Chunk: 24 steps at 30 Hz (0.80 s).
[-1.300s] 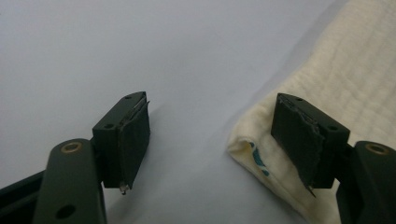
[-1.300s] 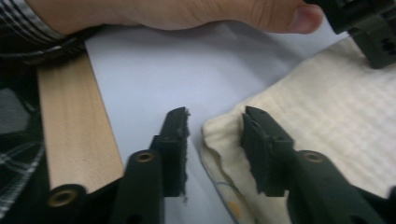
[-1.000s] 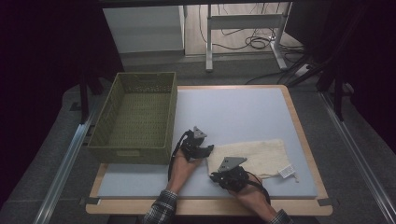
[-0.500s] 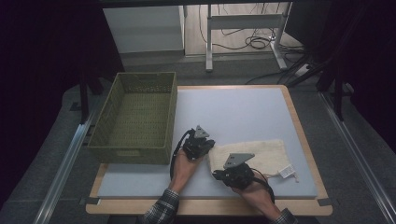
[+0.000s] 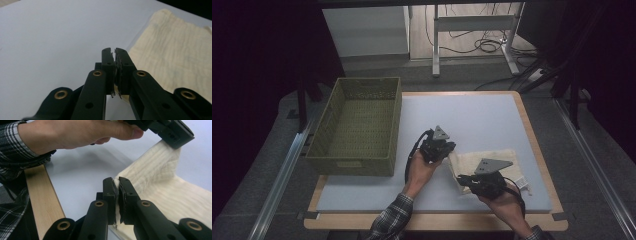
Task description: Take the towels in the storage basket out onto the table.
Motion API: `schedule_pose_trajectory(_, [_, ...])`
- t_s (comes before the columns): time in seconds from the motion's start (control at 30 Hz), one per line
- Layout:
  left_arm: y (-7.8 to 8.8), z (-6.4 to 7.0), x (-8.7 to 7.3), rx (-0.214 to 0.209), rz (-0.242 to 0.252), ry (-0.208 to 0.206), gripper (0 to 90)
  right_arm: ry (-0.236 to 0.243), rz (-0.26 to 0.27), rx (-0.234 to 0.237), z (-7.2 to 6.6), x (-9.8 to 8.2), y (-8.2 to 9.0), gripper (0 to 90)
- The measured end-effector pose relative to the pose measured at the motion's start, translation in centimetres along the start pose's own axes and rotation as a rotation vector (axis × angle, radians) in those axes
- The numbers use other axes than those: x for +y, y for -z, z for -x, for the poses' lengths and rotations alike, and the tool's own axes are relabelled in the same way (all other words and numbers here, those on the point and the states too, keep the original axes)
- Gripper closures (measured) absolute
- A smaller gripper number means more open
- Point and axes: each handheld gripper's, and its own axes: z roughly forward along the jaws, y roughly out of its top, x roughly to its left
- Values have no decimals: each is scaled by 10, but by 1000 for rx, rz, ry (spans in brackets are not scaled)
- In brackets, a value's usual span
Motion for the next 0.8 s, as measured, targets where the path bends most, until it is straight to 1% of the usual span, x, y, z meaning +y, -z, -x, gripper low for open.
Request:
schedule_pose_trajectory(0.1, [-12, 7, 11, -11, -1, -29, 861, -22, 7, -19, 6, -6, 10, 847])
schedule_pose_trajectory(0.27, [-30, 17, 24, -28, -4, -70, 861, -54, 22, -61, 18, -17, 27, 847])
schedule_pose_trajectory(0.37, [-40, 22, 30, -45, -7, -83, 859, -74, 23, -88, 25, -25, 37, 847])
schedule_pose_trajectory(0.4, [-40, 22, 30, -45, -7, -83, 859, -78, 27, -98, 27, -27, 40, 847])
schedule_pose_trajectory(0.43, [-46, 24, 34, -57, -5, -90, 858, -85, 28, -109, 30, -30, 44, 847])
schedule_pose_trajectory(0.47, [-49, 25, 36, -66, -3, -88, 858, -91, 30, -117, 32, -33, 47, 847])
schedule_pose_trajectory(0.53, [-55, 28, 39, -79, 6, -81, 856, -106, 32, -126, 36, -37, 52, 847])
schedule_pose_trajectory(0.6, [-61, 32, 43, -87, -2, -95, 856, -120, 27, -140, 40, -43, 58, 847])
schedule_pose_trajectory(0.63, [-65, 34, 45, -91, 4, -91, 856, -126, 25, -148, 42, -45, 60, 847])
schedule_pose_trajectory(0.67, [-67, 36, 47, -94, -2, -101, 856, -128, 24, -152, 44, -47, 61, 847])
schedule_pose_trajectory(0.8, [-78, 44, 56, -104, -1, -112, 855, -143, 24, -170, 48, -55, 69, 846])
